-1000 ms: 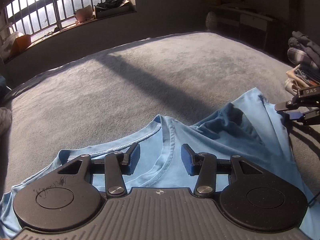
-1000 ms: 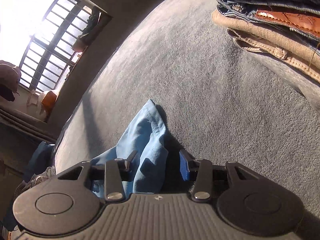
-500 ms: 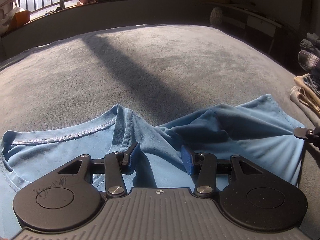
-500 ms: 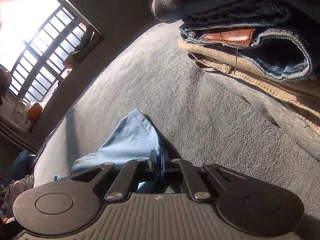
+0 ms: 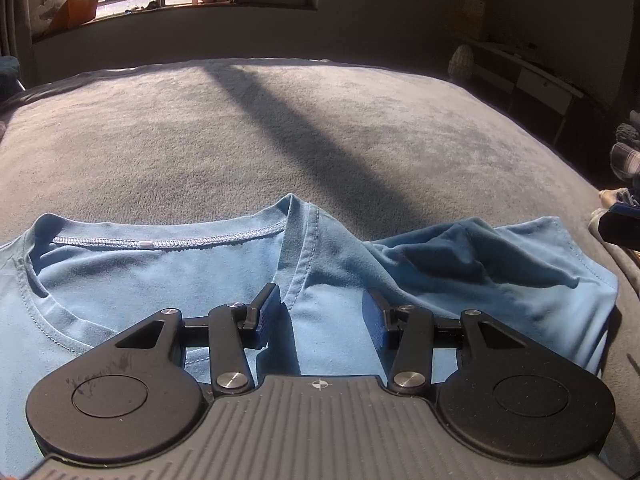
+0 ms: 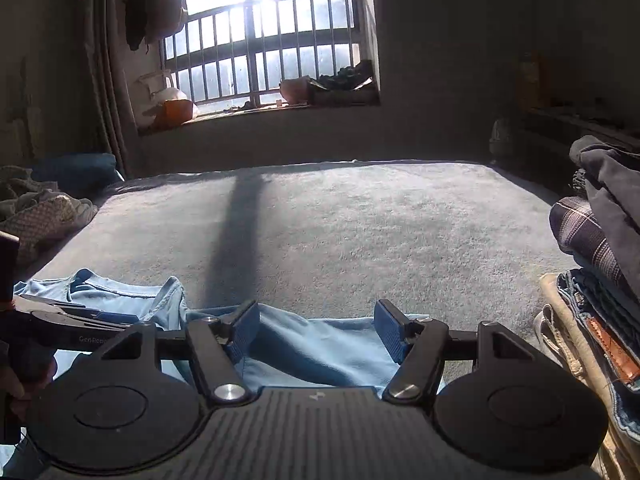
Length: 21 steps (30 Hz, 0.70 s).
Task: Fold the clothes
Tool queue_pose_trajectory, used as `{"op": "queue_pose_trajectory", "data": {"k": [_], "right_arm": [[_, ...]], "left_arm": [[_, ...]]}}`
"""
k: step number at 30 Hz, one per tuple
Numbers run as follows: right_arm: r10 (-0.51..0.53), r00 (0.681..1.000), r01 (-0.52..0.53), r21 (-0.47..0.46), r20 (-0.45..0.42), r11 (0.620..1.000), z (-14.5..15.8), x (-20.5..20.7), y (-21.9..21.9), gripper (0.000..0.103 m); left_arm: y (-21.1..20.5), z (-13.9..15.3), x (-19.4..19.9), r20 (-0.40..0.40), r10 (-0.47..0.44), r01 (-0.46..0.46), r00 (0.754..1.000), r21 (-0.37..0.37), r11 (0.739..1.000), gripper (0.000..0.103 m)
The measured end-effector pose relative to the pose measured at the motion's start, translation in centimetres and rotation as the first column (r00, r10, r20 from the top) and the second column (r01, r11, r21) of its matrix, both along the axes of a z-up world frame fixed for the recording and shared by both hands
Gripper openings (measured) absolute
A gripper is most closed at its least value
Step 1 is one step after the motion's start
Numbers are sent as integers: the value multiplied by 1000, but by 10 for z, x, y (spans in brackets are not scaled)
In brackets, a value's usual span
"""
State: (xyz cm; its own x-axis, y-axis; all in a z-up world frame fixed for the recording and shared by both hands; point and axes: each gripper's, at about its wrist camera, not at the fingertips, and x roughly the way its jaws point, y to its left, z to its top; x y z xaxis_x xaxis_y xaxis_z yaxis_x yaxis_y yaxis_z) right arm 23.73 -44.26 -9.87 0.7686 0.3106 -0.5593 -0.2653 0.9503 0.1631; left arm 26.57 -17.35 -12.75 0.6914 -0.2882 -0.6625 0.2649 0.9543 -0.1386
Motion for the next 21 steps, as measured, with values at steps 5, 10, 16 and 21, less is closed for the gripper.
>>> {"op": "queue_pose_trajectory", "data": {"k": [5, 10, 16, 21], "right_arm": [[210, 971, -212, -1, -117, 977, -10, 64, 20, 60], [331, 910, -340, 9, -250, 941, -31, 89, 37, 55], [288, 934, -316, -111, -212, 942, -31, 75, 46, 4], [200, 971, -215, -107, -134, 971, -26, 63, 34, 4]], "left_arm": [[-1, -4, -2, 14, -1, 1, 1000, 8, 1000, 46], [0, -7, -5, 29, -12, 12, 1000, 16, 1000, 46], [0, -8, -7, 41, -11, 10, 999, 21, 1000, 46], [-1, -9, -13, 70, 7, -10, 998, 37, 999, 46]]}}
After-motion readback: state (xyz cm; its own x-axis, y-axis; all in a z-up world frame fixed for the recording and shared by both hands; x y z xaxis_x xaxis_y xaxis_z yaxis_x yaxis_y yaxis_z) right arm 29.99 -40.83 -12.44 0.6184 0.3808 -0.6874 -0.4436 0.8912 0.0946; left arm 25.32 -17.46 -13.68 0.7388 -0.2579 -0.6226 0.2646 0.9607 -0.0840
